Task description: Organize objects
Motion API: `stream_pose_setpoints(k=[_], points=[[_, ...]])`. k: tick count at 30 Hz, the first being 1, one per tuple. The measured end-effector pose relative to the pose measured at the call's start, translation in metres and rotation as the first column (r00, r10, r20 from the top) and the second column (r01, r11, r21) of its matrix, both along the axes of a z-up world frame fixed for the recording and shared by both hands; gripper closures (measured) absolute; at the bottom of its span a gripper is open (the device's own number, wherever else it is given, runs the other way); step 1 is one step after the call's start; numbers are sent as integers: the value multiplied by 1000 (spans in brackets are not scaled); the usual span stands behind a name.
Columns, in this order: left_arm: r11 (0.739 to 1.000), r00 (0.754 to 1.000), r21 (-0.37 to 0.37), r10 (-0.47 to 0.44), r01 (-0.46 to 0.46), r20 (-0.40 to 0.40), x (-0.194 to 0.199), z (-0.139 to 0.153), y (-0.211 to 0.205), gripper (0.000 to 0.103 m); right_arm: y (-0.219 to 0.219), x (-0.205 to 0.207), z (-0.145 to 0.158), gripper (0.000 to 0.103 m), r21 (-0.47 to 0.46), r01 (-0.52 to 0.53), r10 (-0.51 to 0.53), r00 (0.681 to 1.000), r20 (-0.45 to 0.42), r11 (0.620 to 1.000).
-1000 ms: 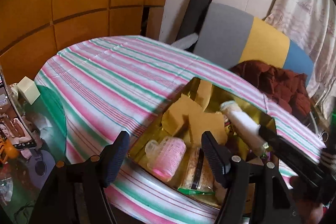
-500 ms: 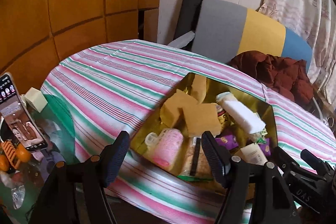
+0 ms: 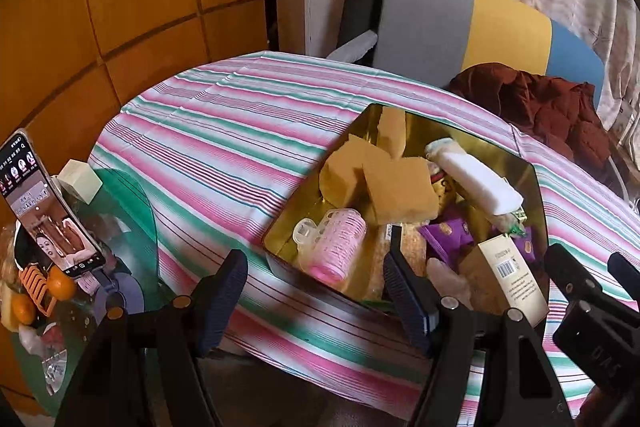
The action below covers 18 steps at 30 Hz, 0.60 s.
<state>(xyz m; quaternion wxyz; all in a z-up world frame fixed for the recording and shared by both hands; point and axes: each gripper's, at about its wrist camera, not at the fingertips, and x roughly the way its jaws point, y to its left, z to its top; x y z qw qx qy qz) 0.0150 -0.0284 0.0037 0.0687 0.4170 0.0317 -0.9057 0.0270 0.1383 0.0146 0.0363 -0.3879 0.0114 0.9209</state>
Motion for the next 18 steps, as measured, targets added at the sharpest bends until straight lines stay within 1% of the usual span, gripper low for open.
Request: stream_pose_setpoints(k=[12, 14, 16, 18], points=[[1000, 1000, 4, -14, 14, -2, 1, 0, 4, 33, -1, -2, -6, 0, 22, 26, -27, 999, 18, 999], [1000, 1000, -12, -5, 5, -13, 2, 0, 4, 36, -2, -3, -7, 0, 22, 28, -28, 999, 20, 999], [999, 1000, -36, 4, -4, -22, 3, 0, 6, 36, -2, -3, -7, 0, 22, 25, -25, 999, 21, 999], [999, 1000, -39, -1, 0, -19, 2, -1, 7, 36, -3, -3, -8, 0, 26, 23, -24, 999, 22, 999]])
